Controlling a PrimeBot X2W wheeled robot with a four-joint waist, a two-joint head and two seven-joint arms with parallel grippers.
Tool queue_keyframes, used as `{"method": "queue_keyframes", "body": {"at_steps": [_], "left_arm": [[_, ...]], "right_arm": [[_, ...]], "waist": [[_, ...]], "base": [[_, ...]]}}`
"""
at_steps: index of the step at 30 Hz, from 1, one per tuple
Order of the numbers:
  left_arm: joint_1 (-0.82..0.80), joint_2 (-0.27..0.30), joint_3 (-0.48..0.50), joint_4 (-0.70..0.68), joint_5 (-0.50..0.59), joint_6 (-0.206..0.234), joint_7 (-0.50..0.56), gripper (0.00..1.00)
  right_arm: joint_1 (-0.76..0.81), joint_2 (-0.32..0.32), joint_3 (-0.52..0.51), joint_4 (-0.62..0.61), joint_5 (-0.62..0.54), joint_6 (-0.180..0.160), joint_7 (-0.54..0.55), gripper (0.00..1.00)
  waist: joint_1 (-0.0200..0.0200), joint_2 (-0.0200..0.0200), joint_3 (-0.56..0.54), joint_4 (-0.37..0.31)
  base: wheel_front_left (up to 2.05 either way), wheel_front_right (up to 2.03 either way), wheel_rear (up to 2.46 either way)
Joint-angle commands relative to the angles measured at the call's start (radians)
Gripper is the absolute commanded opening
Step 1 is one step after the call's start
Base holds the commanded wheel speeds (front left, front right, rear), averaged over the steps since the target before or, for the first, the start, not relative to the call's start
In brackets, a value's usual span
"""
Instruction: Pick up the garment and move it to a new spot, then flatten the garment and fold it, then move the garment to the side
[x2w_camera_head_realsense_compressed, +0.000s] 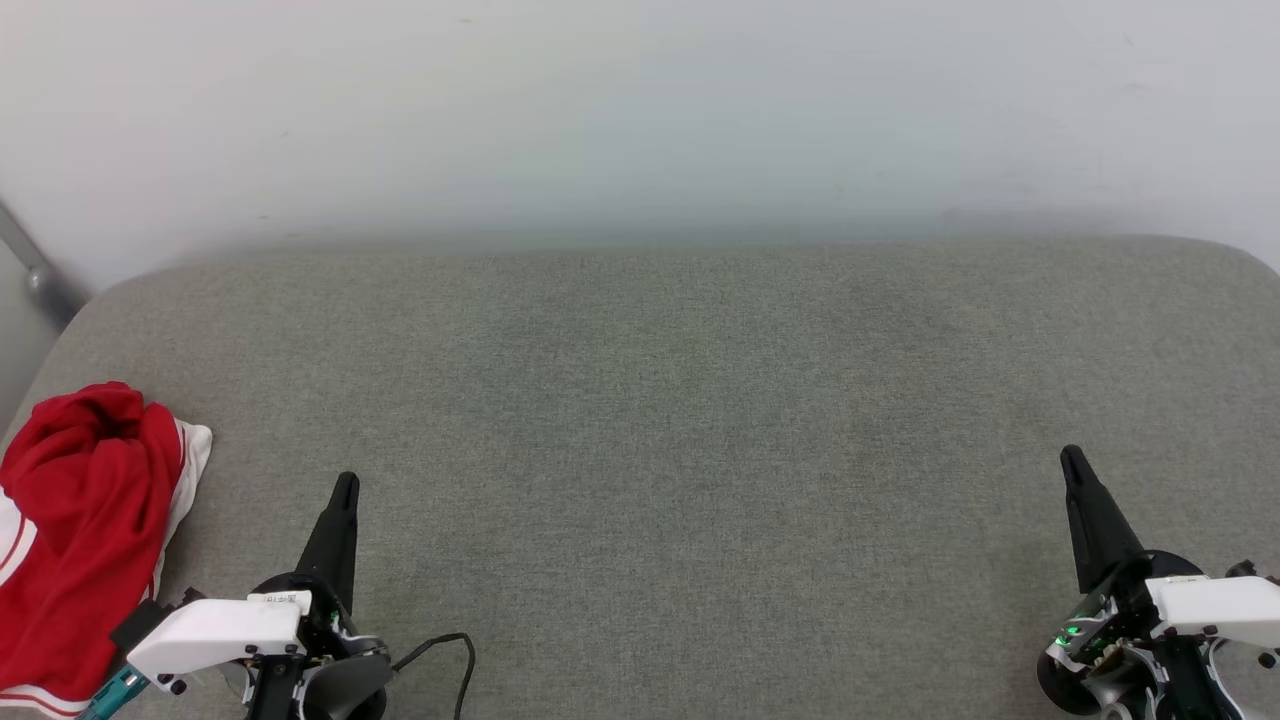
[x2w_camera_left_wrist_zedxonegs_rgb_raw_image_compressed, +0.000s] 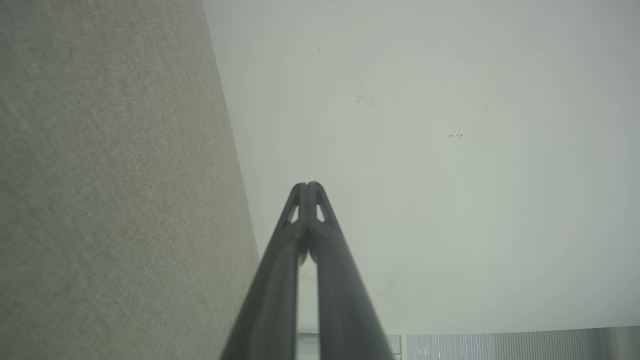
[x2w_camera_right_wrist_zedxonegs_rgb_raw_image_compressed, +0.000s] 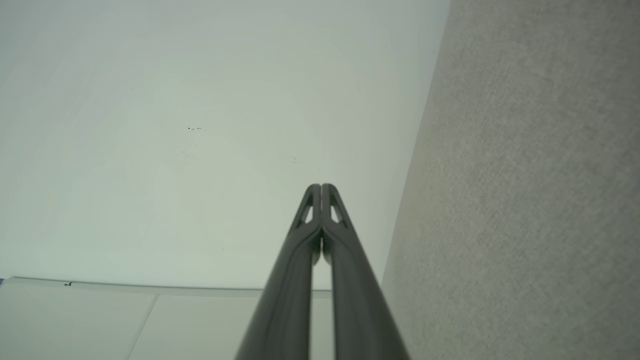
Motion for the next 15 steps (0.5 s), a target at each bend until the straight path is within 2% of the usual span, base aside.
{"method": "queue_keyframes", "body": {"at_steps": [1, 15], "left_arm": [[-0.008, -0.001, 0.001, 0.000, 0.000, -0.003, 0.002, 0.00], [-0.008, -0.001, 0.001, 0.000, 0.000, -0.003, 0.002, 0.00]], "right_arm": [[-0.011, 0.002, 0.001, 0.000, 0.004, 0.000, 0.000, 0.00], [-0.011, 0.002, 0.001, 0.000, 0.004, 0.000, 0.000, 0.00]], "waist": [[-0.0001, 0.0000, 0.000, 0.000], [-0.0001, 0.0000, 0.000, 0.000]], "base": [[0.00, 0.00, 0.00], [0.00, 0.00, 0.00]]}}
